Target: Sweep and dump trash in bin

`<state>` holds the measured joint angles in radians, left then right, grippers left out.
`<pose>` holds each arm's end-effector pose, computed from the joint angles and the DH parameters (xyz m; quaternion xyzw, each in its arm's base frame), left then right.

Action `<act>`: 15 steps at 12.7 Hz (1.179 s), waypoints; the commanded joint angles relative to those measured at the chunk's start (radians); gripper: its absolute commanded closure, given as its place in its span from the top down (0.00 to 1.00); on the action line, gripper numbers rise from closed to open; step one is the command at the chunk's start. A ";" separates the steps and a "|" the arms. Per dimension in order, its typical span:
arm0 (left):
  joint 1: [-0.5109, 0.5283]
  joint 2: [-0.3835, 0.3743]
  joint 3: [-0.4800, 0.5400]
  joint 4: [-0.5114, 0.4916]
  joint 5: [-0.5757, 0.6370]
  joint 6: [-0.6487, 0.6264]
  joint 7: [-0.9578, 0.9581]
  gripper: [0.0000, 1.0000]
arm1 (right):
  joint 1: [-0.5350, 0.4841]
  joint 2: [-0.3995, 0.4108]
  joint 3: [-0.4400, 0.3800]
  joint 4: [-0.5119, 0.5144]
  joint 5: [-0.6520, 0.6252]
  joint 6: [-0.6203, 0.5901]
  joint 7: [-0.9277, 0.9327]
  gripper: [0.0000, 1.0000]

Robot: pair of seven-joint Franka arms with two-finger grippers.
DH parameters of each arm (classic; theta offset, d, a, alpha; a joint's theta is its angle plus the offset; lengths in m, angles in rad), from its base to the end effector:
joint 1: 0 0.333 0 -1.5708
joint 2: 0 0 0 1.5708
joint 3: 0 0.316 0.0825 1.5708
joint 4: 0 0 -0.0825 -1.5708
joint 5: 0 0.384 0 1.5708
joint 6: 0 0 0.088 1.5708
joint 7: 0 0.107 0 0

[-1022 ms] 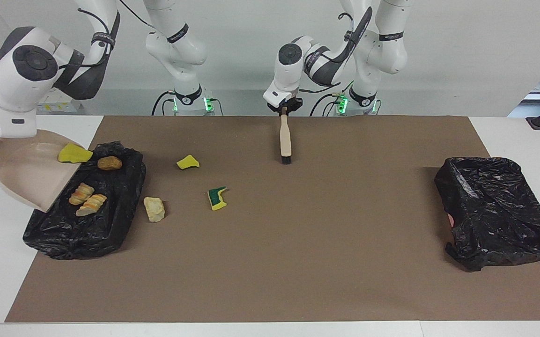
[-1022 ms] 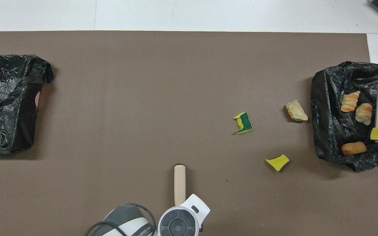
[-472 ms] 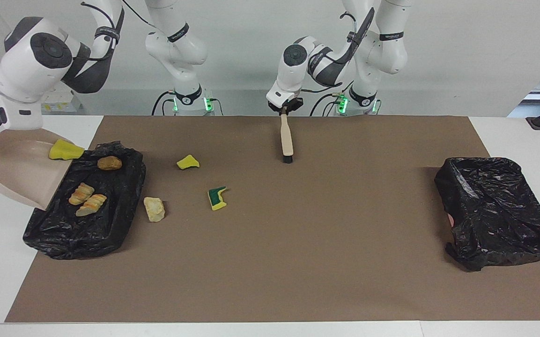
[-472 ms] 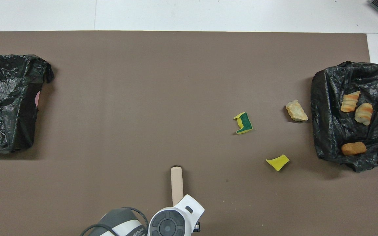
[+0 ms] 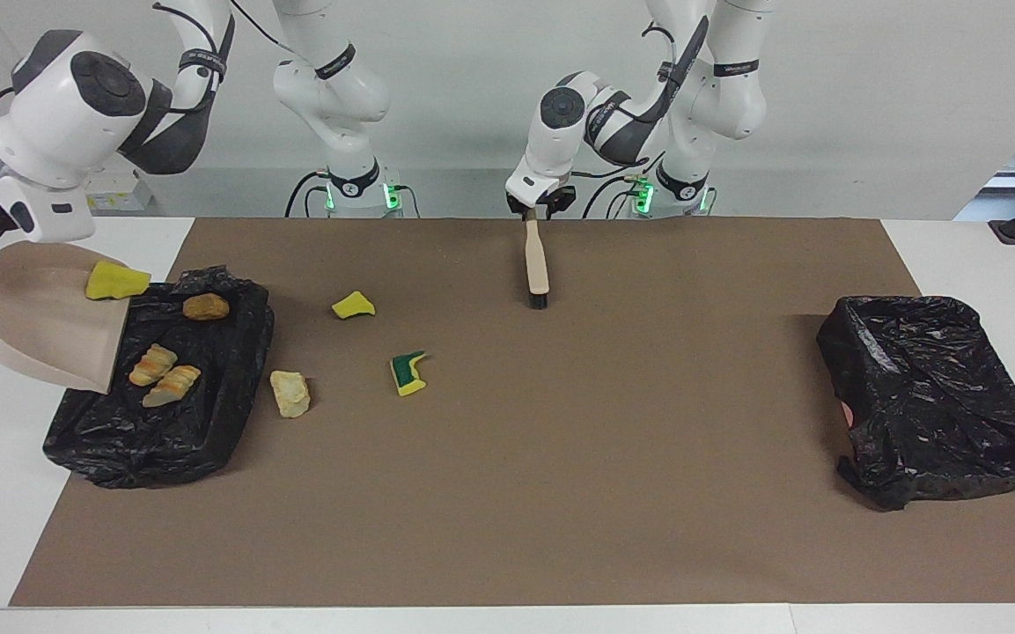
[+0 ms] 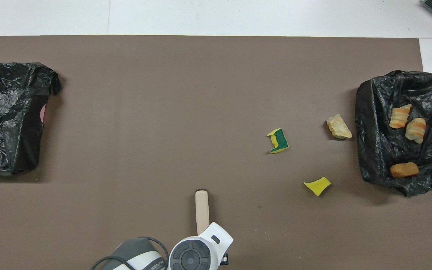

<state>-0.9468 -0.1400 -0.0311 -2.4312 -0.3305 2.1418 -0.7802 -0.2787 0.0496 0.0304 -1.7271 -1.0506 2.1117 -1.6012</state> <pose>0.2419 -0.3835 0.3488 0.9889 0.0017 -0.1464 0.0259 0.5850 -0.1903 0.5975 0.5511 0.6768 -0.2854 0.3960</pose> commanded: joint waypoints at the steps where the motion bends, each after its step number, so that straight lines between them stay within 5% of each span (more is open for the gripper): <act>1: 0.011 -0.021 -0.003 -0.028 -0.018 0.014 0.067 0.65 | -0.008 -0.027 0.005 -0.025 -0.017 0.048 -0.060 0.00; 2: 0.014 -0.012 -0.001 -0.014 -0.015 0.007 0.076 0.73 | -0.008 -0.027 0.005 -0.025 -0.017 0.051 -0.065 0.00; 3: 0.020 0.003 -0.001 0.009 -0.007 0.007 0.084 0.93 | -0.008 -0.027 0.005 -0.025 -0.019 0.054 -0.084 0.00; 4: 0.032 0.014 0.000 0.033 -0.001 0.006 0.088 1.00 | -0.010 -0.027 0.005 -0.026 -0.013 0.086 -0.130 0.00; 10: 0.218 0.046 0.000 0.222 0.304 -0.092 0.231 1.00 | -0.022 -0.020 0.005 -0.028 0.058 0.176 -0.417 0.00; 15: 0.455 0.046 0.002 0.504 0.315 -0.293 0.517 1.00 | -0.013 -0.020 0.005 -0.028 0.110 0.231 -0.595 0.00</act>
<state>-0.5609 -0.1154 -0.0168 -2.0370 -0.0318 1.9376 -0.3431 -0.2810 0.0484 0.0314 -1.7345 -0.9686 2.2987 -2.1269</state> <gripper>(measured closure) 0.000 0.692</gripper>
